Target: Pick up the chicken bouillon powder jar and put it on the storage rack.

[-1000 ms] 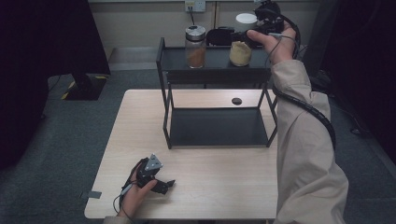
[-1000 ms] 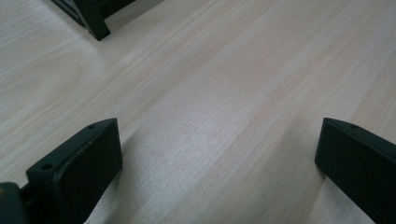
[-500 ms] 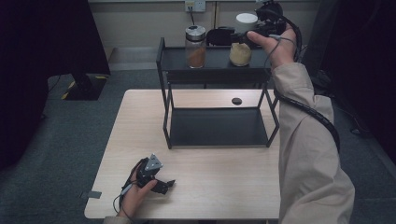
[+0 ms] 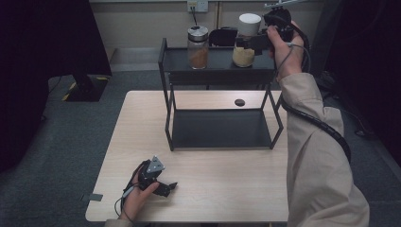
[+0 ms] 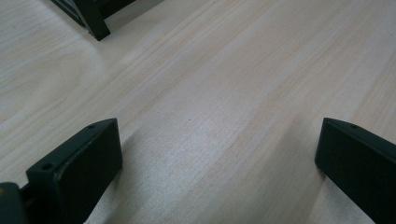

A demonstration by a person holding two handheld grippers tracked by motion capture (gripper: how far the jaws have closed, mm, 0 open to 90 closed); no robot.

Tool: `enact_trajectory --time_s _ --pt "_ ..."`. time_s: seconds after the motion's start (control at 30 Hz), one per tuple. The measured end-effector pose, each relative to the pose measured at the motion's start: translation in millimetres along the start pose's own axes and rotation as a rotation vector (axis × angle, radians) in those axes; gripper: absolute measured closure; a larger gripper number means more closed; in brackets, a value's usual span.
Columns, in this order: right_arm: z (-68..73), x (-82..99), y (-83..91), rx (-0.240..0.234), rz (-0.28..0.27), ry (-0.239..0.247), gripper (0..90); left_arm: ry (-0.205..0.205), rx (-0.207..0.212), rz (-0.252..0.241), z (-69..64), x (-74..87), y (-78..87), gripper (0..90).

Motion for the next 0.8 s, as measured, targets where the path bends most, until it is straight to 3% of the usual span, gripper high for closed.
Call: enact_trajectory --time_s 0.4,0.8 --pt "11.5 23.4 13.2 -0.032 -0.014 0.005 0.0 0.000 0.000 0.001 0.0 0.0 0.1 0.0" --pt "23.9 70.6 19.2 -0.094 -0.005 0.034 0.0 0.000 -0.001 -0.001 0.3 -0.1 -0.2 0.0"
Point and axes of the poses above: each handheld gripper's, and its own axes: y roughly backward along the jaws, x roughly out of its underside, z roughly to its left, the point moved 10 cm from there along -y, roughly forward along the jaws, and after that the axes turned 8 degrees about -y, right-handed, at the moved point
